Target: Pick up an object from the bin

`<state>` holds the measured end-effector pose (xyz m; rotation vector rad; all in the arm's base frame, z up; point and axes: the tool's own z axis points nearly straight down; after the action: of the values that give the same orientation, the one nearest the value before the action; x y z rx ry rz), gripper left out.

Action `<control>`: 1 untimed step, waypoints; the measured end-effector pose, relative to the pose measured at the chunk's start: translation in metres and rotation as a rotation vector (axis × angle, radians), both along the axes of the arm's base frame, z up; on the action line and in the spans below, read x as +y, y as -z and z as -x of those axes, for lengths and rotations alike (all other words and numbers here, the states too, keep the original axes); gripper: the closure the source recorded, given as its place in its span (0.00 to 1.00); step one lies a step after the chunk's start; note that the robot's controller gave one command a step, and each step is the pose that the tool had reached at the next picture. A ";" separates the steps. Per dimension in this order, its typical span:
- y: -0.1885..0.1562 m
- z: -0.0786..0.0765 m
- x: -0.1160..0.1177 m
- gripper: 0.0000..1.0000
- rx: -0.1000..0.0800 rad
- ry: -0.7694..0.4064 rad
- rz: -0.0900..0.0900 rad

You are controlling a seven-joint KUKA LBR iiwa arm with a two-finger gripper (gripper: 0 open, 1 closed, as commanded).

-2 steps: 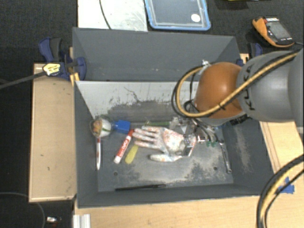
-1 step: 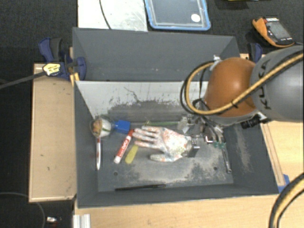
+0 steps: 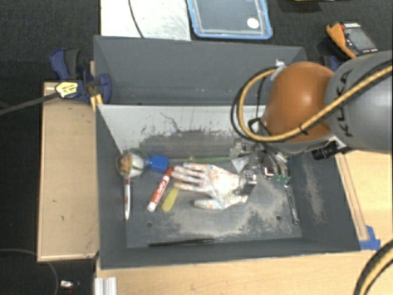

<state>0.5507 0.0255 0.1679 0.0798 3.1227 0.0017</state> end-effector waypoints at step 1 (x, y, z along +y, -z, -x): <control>0.032 0.025 0.005 0.00 -0.002 -0.040 -0.002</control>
Offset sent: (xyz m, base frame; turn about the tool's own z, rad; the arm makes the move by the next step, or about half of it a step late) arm 0.0358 0.0824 -0.0979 0.0283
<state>0.5257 0.0310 0.1355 0.0175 3.1219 0.0057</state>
